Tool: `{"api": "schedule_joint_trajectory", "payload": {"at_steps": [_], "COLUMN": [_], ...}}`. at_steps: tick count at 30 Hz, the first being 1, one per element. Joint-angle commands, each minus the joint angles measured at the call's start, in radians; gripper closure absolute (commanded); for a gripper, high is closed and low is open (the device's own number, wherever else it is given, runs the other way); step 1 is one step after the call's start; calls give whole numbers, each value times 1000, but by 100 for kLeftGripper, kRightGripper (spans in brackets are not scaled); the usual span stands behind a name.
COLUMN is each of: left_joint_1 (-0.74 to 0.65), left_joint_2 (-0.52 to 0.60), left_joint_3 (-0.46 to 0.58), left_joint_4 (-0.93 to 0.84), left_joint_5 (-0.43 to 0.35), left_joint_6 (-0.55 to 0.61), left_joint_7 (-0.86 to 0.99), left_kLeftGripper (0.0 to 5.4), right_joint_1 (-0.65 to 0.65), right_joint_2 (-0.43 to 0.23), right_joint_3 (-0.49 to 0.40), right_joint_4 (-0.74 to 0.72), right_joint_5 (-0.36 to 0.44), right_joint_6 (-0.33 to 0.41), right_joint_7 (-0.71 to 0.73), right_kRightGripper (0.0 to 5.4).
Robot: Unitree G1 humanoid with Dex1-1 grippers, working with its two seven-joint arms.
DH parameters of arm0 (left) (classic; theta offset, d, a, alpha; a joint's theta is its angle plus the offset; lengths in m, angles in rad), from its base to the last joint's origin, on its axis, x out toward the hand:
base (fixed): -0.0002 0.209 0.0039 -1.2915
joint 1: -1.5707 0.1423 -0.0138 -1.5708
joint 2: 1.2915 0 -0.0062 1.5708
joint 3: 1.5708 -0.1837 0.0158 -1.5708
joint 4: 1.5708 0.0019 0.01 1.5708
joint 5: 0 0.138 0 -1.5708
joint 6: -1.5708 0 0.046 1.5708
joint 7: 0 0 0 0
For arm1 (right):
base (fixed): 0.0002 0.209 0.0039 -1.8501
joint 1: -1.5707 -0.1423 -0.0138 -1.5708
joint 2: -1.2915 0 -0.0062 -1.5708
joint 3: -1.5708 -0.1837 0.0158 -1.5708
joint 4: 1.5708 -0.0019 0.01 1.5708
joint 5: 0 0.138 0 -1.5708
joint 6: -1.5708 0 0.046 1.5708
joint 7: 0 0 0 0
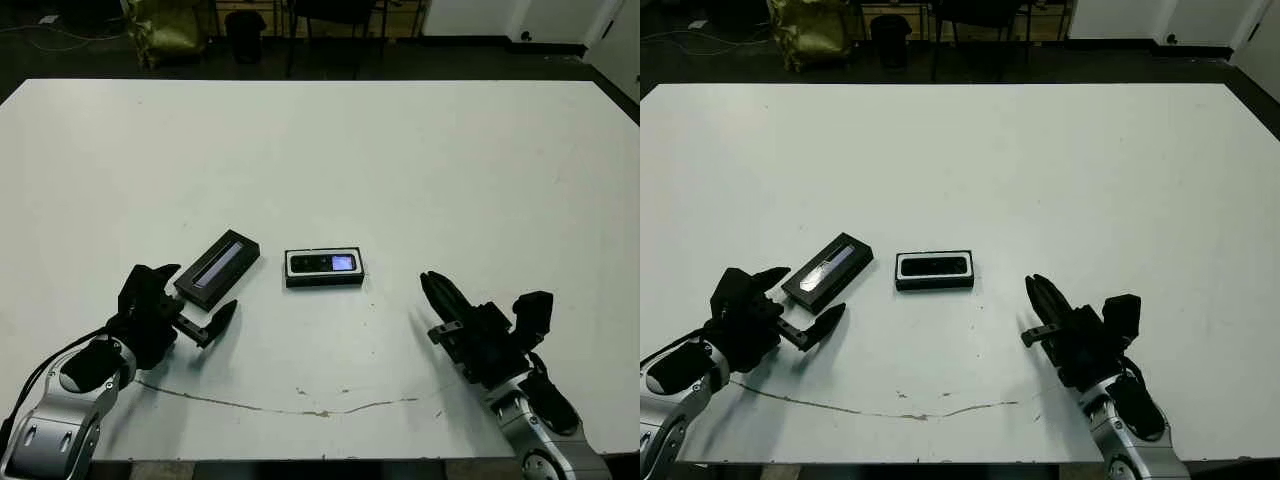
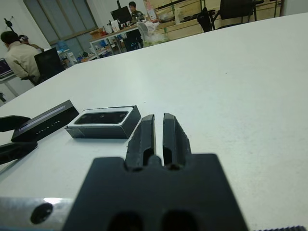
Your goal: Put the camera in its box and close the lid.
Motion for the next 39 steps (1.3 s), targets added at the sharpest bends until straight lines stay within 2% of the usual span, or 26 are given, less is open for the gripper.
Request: {"api": "schedule_joint_trajectory", "payload": {"at_steps": [1,4,7,14,16,23,30,35,39], "left_joint_1": [19,13,6,0,-1,-21,-23,-54,-117], "left_joint_2": [15,-2,-9,6,14,36,36,67,139], "left_joint_3": [-8,14,33,47,47,47,60,90,117], "left_joint_4": [12,-7,-19,18,27,44,44,-43,-133], "left_joint_5": [17,-38,-95,-159,-169,-208,-250,-290,-316], "left_joint_6": [43,122,189,183,179,204,170,204,260], "left_joint_7": [9,2,-4,-53,-71,-114,-144,-146,-164], "left_kLeftGripper": [2,42,113,279,300,302,302,303,303], "right_joint_1": [15,13,9,8,11,13,12,13,15], "right_joint_2": [-5,-6,-8,-7,-4,-1,-3,-2,2], "right_joint_3": [0,-1,-2,-5,-4,-5,-6,-5,-6], "right_joint_4": [-3,12,27,28,23,28,36,29,29], "right_joint_5": [-11,-14,-15,-3,-4,-10,-6,-2,-2], "right_joint_6": [18,3,-11,2,-2,-12,-14,-6,0], "right_joint_7": [-19,-10,2,-3,-5,-5,6,2,-7], "right_kRightGripper": [540,540,540,540,540,540,540,540,540]}}
